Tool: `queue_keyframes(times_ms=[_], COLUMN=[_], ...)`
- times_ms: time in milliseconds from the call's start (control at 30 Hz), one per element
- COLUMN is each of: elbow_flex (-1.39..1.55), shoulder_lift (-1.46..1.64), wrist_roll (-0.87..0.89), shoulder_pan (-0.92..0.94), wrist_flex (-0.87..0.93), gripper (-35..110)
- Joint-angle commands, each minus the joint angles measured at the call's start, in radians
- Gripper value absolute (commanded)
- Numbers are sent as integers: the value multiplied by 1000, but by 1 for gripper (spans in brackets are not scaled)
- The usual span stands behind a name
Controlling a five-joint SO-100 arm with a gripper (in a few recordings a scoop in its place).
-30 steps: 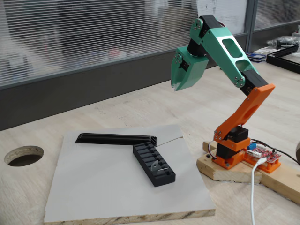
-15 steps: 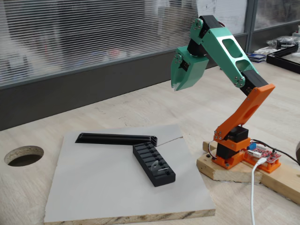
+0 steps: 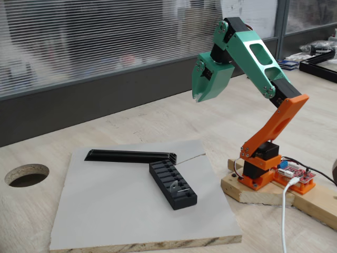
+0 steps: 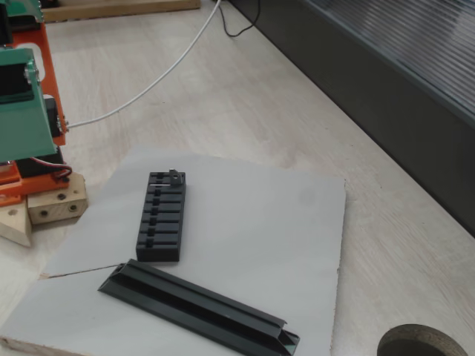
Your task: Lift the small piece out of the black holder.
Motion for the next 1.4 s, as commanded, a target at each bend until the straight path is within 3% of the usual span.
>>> queue_keyframes(times_ms=[0,333,533,1167,1367], elbow_flex=[2,2,2,-5,-2], shoulder_lift=[14,6,-103,-172,-178], wrist_roll=[12,25,78,1216,1479], shoulder_pan=[11,-11,-213,-839,-988], wrist_flex=[12,2,2,0,0], gripper=[7,7,7,7,7])
